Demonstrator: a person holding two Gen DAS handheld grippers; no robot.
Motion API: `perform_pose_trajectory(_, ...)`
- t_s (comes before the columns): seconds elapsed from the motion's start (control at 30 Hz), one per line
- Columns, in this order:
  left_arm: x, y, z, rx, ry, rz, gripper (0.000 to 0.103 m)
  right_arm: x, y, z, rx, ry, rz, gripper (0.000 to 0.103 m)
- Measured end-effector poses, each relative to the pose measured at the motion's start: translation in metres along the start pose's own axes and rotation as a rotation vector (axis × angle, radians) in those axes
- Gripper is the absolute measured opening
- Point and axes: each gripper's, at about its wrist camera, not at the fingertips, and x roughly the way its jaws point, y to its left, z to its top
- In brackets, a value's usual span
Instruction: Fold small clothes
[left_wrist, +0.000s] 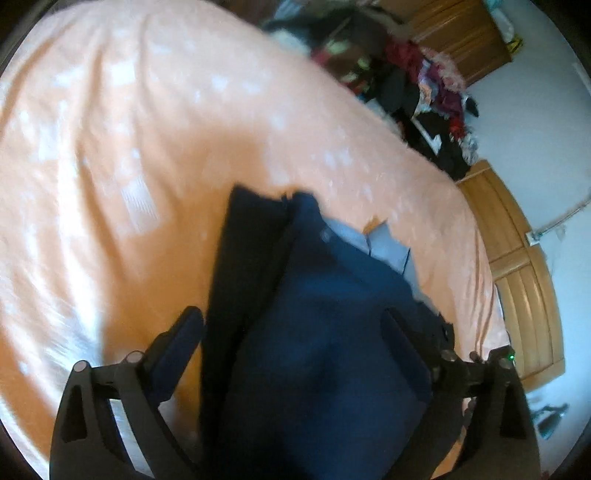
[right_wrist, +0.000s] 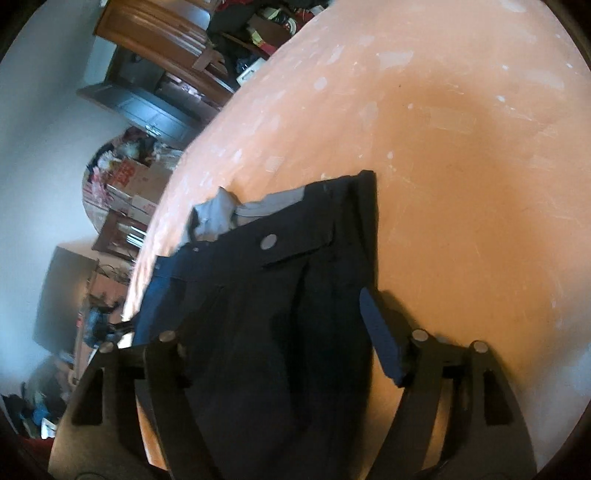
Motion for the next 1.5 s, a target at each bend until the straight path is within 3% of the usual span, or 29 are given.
perform_pose_trajectory(0.1,-0.007,0.008,-0.009,0.006,0.005,0.022,0.097,0.005,0.004,-0.002,-0.040,0.009,-0.050,0.071)
perform_pose_trajectory(0.23,-0.021,0.014,-0.044,0.047,0.069,0.044,0.097,0.006,0.001,-0.010,-0.052,0.023,-0.100,0.070)
perform_pose_trajectory(0.4,-0.048,0.017,-0.090,0.209,0.079,0.163,0.093,-0.017,0.008,-0.041,-0.077,0.028,-0.166,0.070)
perform_pose_trajectory(0.57,-0.099,0.039,-0.114,0.170,0.023,0.294,0.084,-0.046,0.016,-0.098,-0.097,0.014,-0.218,0.075)
perform_pose_trajectory(0.63,-0.117,0.051,-0.121,0.121,0.006,0.301,0.083,-0.058,0.016,-0.123,-0.086,-0.015,-0.220,0.080)
perform_pose_trajectory(0.7,-0.130,0.055,-0.131,0.097,0.002,0.310,0.073,-0.071,0.017,-0.147,-0.093,-0.065,-0.216,0.083)
perform_pose_trajectory(0.77,-0.140,0.047,-0.142,0.077,-0.005,0.256,0.069,-0.076,0.019,-0.161,-0.100,-0.099,-0.210,0.086)
perform_pose_trajectory(0.8,-0.146,0.042,-0.148,0.042,-0.019,0.128,0.069,-0.078,0.020,-0.167,-0.116,-0.117,-0.213,0.088)
perform_pose_trajectory(0.87,-0.148,0.032,-0.157,0.000,-0.037,-0.048,0.068,-0.076,0.021,-0.170,-0.141,-0.134,-0.223,0.090)
perform_pose_trajectory(0.93,-0.133,0.021,-0.163,-0.042,-0.023,-0.176,0.068,-0.070,0.023,-0.167,-0.157,-0.127,-0.234,0.098)
perform_pose_trajectory(0.97,-0.120,0.017,-0.165,-0.066,-0.005,-0.205,0.068,-0.065,0.027,-0.166,-0.184,-0.115,-0.239,0.101)
perform_pose_trajectory(1.1,-0.069,0.011,-0.170,-0.099,0.061,-0.189,0.068,-0.057,0.031,-0.164,-0.214,-0.102,-0.256,0.103)
perform_pose_trajectory(1.27,-0.065,0.023,-0.164,-0.196,-0.025,-0.241,0.072,-0.064,0.028,-0.169,-0.212,-0.116,-0.236,0.103)
perform_pose_trajectory(1.5,-0.056,0.018,-0.155,-0.214,-0.092,-0.195,0.077,-0.065,0.027,-0.170,-0.209,-0.123,-0.222,0.103)
